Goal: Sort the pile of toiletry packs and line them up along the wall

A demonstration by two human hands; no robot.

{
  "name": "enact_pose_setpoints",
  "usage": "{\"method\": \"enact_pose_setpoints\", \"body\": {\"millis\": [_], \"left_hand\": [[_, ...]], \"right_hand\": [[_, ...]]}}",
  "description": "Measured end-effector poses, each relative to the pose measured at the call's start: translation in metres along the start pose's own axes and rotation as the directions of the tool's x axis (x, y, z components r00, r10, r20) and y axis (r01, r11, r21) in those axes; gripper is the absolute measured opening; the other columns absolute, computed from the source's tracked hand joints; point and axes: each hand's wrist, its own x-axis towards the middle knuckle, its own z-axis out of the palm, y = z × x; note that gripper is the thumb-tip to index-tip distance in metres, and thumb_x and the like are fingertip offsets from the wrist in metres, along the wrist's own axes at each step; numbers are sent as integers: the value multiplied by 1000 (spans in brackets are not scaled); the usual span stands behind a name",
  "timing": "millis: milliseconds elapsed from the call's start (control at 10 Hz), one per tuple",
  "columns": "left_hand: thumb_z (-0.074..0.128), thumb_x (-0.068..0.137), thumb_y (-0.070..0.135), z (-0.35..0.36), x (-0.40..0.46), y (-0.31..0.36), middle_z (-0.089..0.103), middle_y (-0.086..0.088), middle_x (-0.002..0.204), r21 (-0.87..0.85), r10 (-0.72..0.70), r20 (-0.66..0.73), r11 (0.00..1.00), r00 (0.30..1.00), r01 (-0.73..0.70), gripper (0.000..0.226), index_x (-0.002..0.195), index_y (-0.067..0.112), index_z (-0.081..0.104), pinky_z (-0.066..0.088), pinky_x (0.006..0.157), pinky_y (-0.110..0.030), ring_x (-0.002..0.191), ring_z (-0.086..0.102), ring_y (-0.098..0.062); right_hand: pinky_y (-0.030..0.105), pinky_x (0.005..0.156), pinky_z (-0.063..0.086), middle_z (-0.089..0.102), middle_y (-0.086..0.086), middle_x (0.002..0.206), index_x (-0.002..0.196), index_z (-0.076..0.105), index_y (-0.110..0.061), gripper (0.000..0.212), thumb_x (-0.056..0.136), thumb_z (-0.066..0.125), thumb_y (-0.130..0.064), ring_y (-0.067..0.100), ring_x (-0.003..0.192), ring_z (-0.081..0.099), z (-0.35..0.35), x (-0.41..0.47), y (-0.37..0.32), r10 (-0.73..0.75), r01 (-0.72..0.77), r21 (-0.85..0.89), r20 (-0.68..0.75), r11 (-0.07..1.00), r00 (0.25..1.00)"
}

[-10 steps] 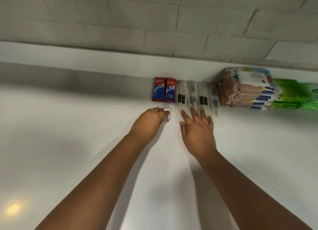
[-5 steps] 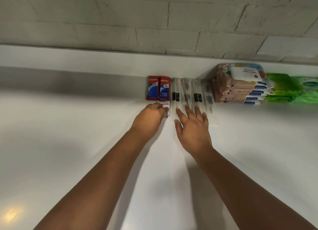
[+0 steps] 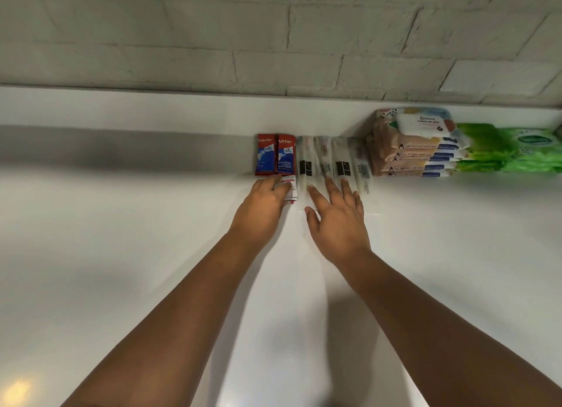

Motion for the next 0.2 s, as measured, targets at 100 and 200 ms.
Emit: {"method": "enact_pose_setpoints", "body": {"millis": [100, 200], "left_hand": [[58, 92, 20, -4, -4, -2, 45, -9, 140, -12, 7, -45, 1000, 999, -8, 44, 135, 15, 46, 42, 101, -39, 130, 39, -27], [55, 93, 28, -13, -10, 5, 43, -6, 142, 13, 8, -50, 1000, 999, -7, 45, 136, 17, 46, 42, 101, -38, 130, 38, -25]], "right_hand": [[47, 119, 10, 22, 3, 158, 148, 32, -29, 51, 99, 30, -46, 28, 148, 5, -1, 0, -2, 5, -4, 12, -47, 1000, 999], [45, 119, 11, 25, 5, 157, 146, 35, -23, 51, 99, 33, -44, 29, 147, 9, -3, -11, 0, -4, 7, 39, -80, 999, 997]]}}
